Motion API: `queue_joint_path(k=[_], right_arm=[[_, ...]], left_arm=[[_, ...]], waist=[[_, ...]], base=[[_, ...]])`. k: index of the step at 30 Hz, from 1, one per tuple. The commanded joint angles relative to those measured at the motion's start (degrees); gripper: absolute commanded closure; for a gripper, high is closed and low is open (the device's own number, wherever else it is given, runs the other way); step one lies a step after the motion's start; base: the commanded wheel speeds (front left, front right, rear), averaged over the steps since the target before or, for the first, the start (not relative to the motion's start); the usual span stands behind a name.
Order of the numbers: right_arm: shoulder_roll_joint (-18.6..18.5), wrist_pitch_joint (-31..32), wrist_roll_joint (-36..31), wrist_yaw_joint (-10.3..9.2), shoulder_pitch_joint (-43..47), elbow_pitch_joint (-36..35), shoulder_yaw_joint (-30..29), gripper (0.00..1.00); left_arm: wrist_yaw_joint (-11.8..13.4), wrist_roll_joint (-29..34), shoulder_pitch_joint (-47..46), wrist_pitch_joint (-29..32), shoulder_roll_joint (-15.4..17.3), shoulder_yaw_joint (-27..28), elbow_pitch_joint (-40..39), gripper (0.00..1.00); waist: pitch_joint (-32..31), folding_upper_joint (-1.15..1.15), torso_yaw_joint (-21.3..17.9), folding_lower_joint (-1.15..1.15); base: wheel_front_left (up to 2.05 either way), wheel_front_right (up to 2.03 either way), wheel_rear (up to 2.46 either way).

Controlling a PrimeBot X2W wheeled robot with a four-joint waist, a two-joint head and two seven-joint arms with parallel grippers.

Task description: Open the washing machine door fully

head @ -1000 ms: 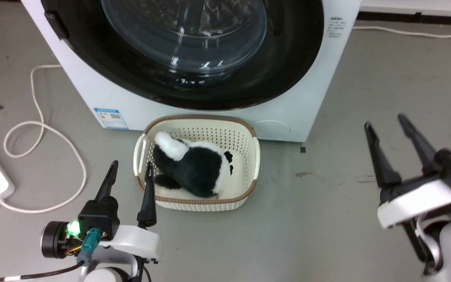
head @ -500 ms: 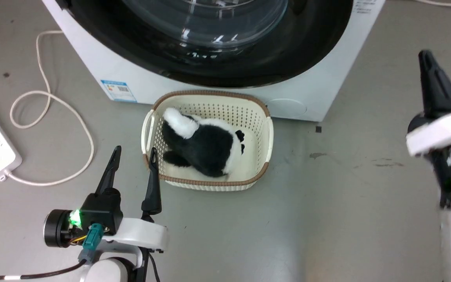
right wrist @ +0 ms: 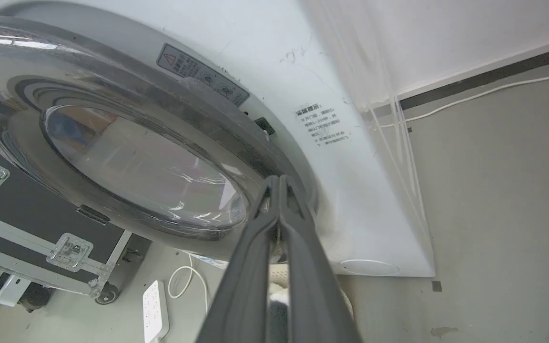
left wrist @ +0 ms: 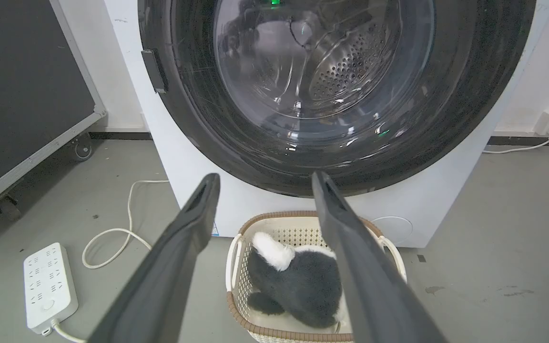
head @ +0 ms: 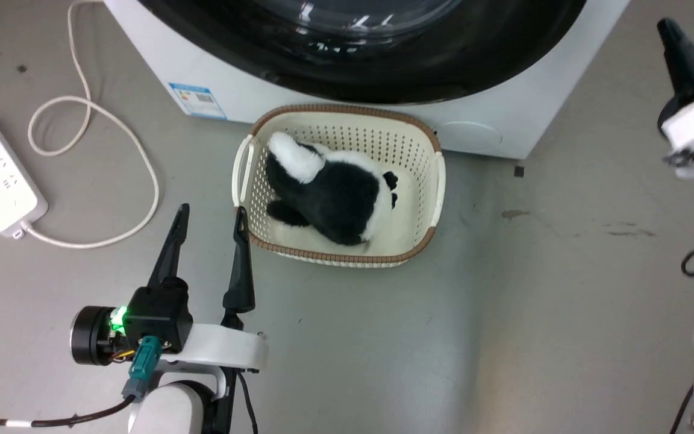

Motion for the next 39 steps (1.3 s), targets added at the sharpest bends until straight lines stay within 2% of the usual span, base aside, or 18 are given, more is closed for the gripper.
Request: queue_joint_path(k=[1, 15, 22, 26, 27, 39], right_arm=[[0.42, 2.19, 1.65, -0.02, -3.86, 2.22, -1.70, 1.00], [-0.15, 15.11, 3.49, -0.02, -18.28, 13.43, -10.00, 1.00], [-0.37, 20.36, 3.86, -0.03, -25.66, 18.37, -15.77, 1.00], [-0.78, 25.15, 3.45, -0.03, -29.71, 22.17, -19.32, 1.00], [-0.97, 27.41, 2.98, -0.03, -32.49, 23.44, -21.90, 1.00], [1.36, 38.72, 1.89, -0.04, -40.06, 25.17, -31.40, 1.00]], left_arm=[[0.51, -0.30, -1.11, -0.67, 0.05, -0.24, -0.38, 0.00], [1.51, -0.71, -2.82, -2.23, 0.05, -1.70, -0.91, 0.00], [2.05, -0.97, -3.52, -3.07, 0.06, -2.39, -1.18, 0.00], [2.40, -1.19, -3.90, -3.55, 0.06, -2.93, -1.38, 0.00], [2.70, -1.37, -4.21, -3.91, 0.06, -3.36, -1.53, 0.00], [3.79, -1.67, -5.61, -5.34, 0.07, -4.28, -2.01, 0.00]], waist=[[0.99, 0.00, 0.51, -0.01], [4.73, 0.00, 2.60, -0.01], [6.51, 0.00, 3.77, -0.01], [7.50, 0.00, 4.43, -0.01], [8.27, 0.00, 4.90, -0.01], [10.29, 0.00, 6.20, -0.01]], base=[[0.00, 0.00, 0.00], [0.00, 0.00, 0.00], [0.00, 0.00, 0.00], [0.00, 0.00, 0.00], [0.00, 0.00, 0.00], [0.00, 0.00, 0.00]])
